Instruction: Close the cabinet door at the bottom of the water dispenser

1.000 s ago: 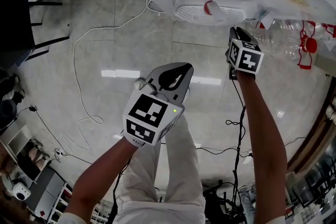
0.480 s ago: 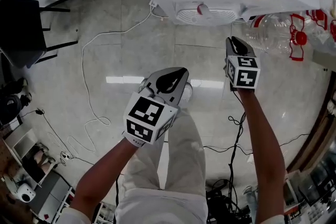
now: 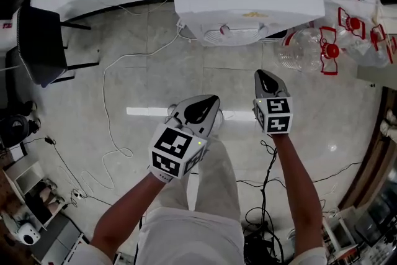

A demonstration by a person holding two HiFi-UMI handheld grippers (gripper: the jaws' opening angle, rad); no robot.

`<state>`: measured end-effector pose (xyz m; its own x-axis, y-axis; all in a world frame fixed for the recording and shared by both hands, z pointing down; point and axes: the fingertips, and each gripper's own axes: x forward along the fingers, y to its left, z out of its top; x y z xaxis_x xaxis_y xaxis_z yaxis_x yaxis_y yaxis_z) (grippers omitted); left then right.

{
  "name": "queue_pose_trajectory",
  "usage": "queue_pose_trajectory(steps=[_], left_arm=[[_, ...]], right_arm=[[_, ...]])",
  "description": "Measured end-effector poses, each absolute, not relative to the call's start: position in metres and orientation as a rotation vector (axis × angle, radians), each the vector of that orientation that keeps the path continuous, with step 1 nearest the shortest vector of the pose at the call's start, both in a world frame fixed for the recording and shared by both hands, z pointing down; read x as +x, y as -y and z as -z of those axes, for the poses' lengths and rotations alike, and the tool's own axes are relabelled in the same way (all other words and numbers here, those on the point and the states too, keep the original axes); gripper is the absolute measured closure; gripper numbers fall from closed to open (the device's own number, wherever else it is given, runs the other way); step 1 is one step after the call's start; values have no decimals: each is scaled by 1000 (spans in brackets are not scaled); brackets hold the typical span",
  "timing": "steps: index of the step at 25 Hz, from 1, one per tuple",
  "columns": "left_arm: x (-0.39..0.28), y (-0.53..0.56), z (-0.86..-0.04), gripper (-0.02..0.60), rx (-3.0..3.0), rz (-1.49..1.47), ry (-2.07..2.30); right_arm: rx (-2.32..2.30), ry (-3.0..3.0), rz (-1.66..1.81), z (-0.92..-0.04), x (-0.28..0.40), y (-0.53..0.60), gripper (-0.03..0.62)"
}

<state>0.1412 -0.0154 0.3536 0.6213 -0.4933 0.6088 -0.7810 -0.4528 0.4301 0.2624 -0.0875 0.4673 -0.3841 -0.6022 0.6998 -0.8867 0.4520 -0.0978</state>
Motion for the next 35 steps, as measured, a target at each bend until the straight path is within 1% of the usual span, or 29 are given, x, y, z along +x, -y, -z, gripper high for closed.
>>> queue_pose_trajectory(steps=[14, 21, 35], left_arm=[[136, -22, -237, 577, 2145, -409, 1055], [119, -37, -177, 577, 2174, -328, 1125], [80, -67, -96, 577, 2253, -250, 1222]], right_arm=[[1287, 2310, -608, -303, 249, 36, 583], [1333, 2393, -562, -218, 249, 13, 583], [1420, 2474, -432, -99, 249, -48, 583]])
